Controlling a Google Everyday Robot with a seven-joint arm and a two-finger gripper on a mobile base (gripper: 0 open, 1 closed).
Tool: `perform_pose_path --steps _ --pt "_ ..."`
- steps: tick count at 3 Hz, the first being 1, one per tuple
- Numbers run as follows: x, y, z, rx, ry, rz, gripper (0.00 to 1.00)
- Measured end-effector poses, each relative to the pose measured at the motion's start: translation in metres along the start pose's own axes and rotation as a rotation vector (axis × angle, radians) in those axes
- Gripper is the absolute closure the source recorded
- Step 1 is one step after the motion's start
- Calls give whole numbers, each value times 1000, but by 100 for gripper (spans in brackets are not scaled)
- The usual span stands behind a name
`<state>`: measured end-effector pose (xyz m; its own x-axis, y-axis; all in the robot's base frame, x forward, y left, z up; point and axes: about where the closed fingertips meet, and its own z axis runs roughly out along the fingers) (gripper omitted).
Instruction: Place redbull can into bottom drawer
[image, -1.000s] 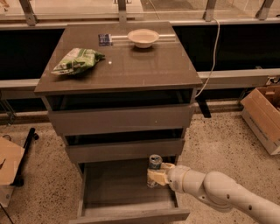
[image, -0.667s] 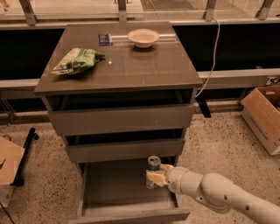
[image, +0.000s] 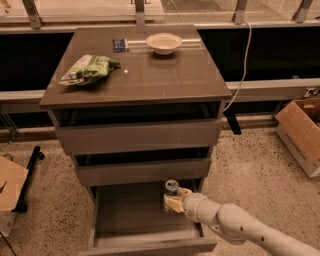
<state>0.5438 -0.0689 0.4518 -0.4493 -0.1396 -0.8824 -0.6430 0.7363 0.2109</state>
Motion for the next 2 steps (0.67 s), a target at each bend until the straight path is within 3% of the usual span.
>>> perform_pose_path --steps 2 --pt "52 -41 52 -39 16 9 100"
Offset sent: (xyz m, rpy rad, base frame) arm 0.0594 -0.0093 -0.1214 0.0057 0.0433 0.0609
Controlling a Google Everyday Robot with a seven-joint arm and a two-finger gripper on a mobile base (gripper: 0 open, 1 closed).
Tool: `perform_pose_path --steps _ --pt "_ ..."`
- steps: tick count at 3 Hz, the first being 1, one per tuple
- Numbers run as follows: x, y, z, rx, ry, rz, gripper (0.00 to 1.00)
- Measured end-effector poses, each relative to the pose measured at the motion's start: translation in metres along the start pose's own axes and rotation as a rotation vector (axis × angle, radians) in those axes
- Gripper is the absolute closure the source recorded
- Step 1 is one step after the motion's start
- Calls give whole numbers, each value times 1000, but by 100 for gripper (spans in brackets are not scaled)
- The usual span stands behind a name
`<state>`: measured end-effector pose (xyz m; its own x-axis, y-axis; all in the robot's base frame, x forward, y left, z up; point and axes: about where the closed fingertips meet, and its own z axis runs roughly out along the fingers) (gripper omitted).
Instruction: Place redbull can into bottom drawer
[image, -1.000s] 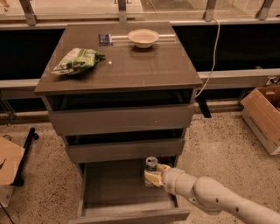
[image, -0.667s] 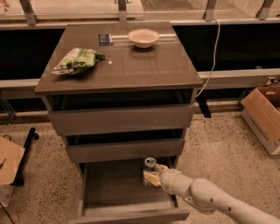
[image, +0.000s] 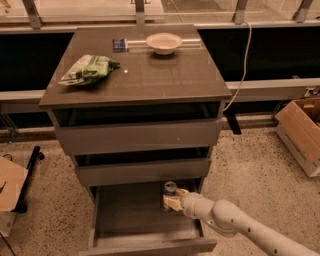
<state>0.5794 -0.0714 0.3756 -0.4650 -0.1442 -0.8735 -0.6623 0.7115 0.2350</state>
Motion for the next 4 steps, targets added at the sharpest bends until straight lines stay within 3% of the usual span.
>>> perform_pose_path --steps 1,2,4 --pt "25 -23 24 -11 35 5 100" --pt "21 -28 25 -2 30 3 100" --pt "70 -27 48 21 30 -104 100"
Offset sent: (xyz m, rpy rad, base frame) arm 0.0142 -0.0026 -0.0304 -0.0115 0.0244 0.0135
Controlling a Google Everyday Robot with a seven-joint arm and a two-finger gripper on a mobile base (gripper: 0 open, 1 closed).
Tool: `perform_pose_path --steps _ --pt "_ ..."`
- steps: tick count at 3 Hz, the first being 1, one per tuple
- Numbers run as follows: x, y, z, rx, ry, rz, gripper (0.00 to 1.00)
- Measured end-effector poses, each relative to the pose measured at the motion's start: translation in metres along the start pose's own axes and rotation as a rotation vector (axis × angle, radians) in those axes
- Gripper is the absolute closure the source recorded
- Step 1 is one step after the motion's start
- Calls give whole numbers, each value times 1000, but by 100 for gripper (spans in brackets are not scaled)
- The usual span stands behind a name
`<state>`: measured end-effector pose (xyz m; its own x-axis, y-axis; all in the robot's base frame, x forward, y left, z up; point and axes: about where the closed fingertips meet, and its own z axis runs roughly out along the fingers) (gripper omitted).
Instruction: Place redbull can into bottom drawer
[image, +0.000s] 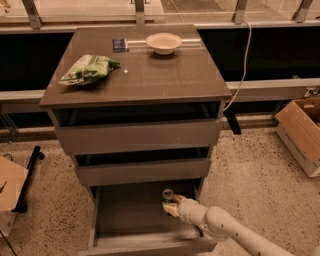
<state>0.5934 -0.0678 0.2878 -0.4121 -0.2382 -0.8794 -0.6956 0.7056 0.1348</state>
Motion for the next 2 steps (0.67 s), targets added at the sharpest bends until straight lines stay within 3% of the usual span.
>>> perform_pose_path --steps 2 --pt "55 -19 38 -7 42 -65 100"
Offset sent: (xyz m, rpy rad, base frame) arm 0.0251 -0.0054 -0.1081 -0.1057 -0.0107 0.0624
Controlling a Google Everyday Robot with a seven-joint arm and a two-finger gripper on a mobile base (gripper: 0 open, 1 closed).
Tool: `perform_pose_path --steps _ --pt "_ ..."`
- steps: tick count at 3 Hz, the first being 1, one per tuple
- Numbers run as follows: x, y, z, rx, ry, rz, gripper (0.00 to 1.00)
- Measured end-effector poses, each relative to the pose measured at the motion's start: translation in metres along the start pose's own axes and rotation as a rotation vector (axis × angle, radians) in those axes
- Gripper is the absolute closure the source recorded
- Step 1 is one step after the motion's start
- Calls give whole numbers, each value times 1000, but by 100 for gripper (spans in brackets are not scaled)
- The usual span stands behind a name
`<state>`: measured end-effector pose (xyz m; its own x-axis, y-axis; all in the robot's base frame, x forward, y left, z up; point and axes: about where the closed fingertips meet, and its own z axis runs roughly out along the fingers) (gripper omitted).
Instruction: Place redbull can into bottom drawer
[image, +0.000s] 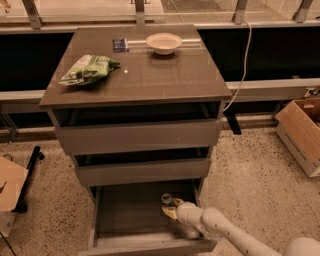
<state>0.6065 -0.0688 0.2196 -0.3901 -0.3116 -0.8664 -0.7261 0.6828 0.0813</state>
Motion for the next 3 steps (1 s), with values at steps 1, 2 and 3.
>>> perform_pose_path --steps 1,2,3 --pt "21 -4 18 -3 16 -10 100" --pt "37 -6 29 15 38 -12 83" --pt "44 -6 33 37 48 -8 59"
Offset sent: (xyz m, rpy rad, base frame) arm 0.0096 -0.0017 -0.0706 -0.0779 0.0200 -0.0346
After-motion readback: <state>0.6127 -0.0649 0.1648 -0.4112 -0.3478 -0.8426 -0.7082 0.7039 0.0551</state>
